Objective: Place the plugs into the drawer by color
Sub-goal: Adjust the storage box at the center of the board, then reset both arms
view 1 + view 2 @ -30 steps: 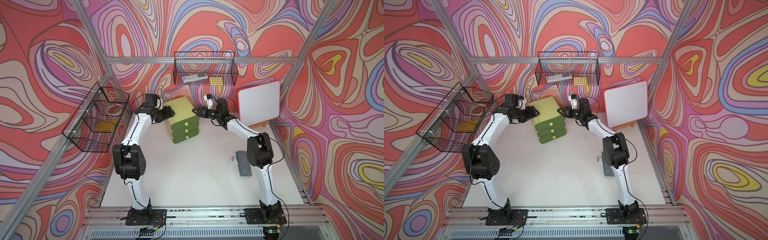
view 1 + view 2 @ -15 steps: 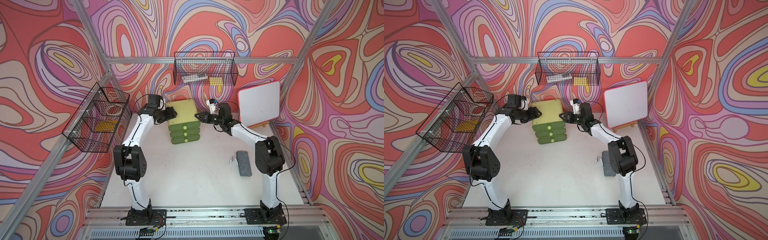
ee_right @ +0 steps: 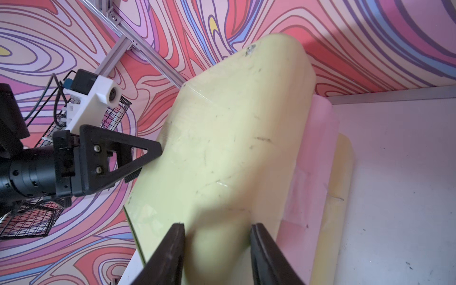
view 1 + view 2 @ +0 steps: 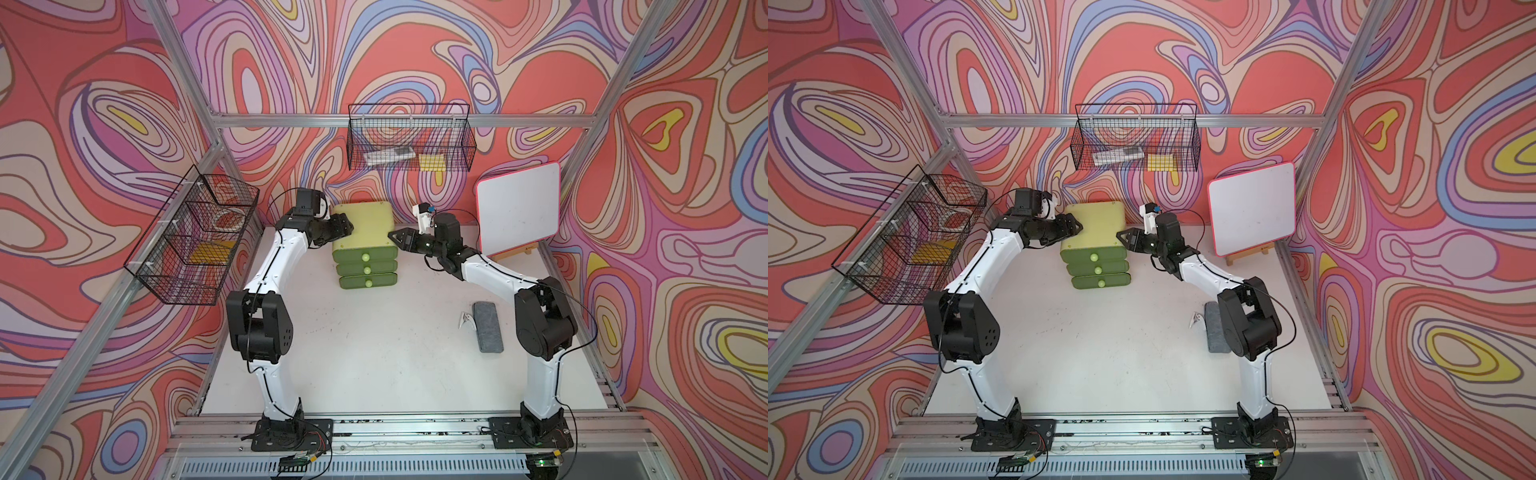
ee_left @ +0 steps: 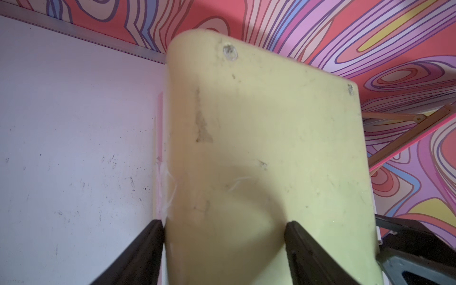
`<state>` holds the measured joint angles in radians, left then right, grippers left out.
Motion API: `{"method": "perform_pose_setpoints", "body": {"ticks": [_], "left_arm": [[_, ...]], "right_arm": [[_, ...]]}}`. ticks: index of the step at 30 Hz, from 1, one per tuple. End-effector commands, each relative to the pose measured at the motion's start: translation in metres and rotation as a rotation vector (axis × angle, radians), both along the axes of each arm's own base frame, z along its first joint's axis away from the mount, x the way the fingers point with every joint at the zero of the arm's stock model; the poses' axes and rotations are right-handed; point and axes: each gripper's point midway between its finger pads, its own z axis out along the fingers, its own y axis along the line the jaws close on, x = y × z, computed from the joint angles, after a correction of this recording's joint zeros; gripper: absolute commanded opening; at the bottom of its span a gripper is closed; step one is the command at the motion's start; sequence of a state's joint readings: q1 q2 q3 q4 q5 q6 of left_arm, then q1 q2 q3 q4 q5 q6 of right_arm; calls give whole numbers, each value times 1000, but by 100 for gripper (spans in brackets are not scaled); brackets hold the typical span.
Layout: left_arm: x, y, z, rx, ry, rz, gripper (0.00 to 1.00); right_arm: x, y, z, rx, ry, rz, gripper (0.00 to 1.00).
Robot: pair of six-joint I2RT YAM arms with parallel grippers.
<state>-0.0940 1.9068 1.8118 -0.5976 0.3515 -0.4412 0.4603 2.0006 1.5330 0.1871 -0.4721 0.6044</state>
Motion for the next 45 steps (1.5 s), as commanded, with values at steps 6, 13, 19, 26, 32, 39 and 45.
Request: {"method": "perform_pose_setpoints", "body": {"ticks": [6, 13, 19, 26, 32, 39, 45], "left_arm": [[-43, -3, 53, 102, -231, -2, 86], [-131, 60, 26, 454, -549, 119, 99], [-168, 72, -118, 674, -491, -51, 99], [-129, 83, -129, 659, -486, 58, 99], [-128, 132, -137, 659, -490, 338, 99], [-127, 131, -143, 604, -460, 304, 99], [-122, 113, -146, 561, -455, 179, 99]], "right_arm": [[-36, -20, 21, -208, -180, -50, 61], [-57, -182, -11, -705, -430, -676, 98], [-83, -247, -62, -895, -393, -859, 98], [-102, -282, -54, -783, -561, -899, 98], [-116, -294, -80, -819, -510, -843, 98], [-101, -335, -116, -702, -444, -924, 98], [-69, -349, -139, -632, -255, -784, 99]]}}
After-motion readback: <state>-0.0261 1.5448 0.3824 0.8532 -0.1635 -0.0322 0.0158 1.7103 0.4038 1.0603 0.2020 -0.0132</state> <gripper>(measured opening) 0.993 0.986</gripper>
